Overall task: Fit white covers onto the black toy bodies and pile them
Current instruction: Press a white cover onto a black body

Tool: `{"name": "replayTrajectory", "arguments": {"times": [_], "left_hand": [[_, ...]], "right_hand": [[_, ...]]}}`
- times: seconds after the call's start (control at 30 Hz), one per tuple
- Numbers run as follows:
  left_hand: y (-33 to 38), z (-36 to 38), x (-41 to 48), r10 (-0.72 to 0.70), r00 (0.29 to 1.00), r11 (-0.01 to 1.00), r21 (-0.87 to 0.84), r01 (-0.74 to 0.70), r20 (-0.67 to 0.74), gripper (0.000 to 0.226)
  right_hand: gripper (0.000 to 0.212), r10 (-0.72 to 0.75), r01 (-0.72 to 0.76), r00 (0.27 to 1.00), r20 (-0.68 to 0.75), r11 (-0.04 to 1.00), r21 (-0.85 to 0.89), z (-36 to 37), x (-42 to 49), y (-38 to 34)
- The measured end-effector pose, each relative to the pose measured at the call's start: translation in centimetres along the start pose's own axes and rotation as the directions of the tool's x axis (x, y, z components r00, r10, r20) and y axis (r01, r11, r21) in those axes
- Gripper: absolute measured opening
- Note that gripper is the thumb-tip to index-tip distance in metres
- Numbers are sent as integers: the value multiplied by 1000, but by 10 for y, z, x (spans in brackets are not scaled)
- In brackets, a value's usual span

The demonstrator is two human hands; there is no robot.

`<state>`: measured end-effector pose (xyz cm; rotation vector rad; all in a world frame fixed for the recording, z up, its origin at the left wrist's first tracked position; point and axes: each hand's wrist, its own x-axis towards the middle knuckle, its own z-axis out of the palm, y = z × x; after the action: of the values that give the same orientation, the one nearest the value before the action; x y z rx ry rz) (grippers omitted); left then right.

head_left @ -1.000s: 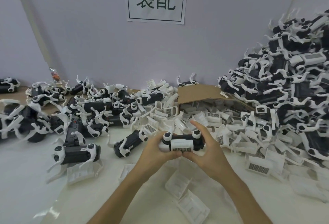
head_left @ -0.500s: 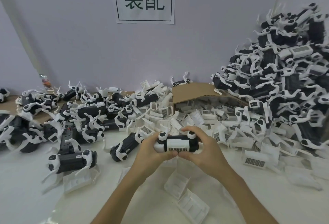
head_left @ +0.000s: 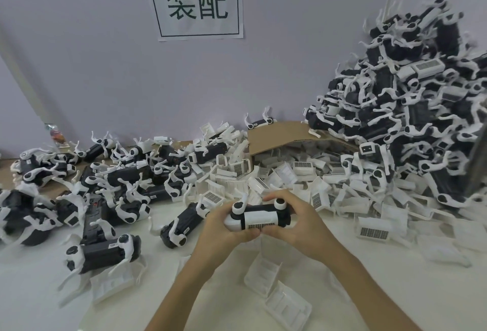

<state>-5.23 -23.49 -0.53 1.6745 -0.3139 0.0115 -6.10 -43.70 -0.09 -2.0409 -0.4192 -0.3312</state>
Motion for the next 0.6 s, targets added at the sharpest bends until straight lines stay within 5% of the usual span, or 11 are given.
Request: {"name": "replayTrajectory", "arguments": {"times": [0.23,0.6], "left_hand": [[2,4,-1,-32,999,999,-19,32,28,49],[4,1,-2,-25,1000,1000,-11,25,-14,41]], "right_hand": [[62,-10,12,998,57,999,-37,1,1,5],[39,-21,21,1000,-2,999,40,2,0,0]]}}
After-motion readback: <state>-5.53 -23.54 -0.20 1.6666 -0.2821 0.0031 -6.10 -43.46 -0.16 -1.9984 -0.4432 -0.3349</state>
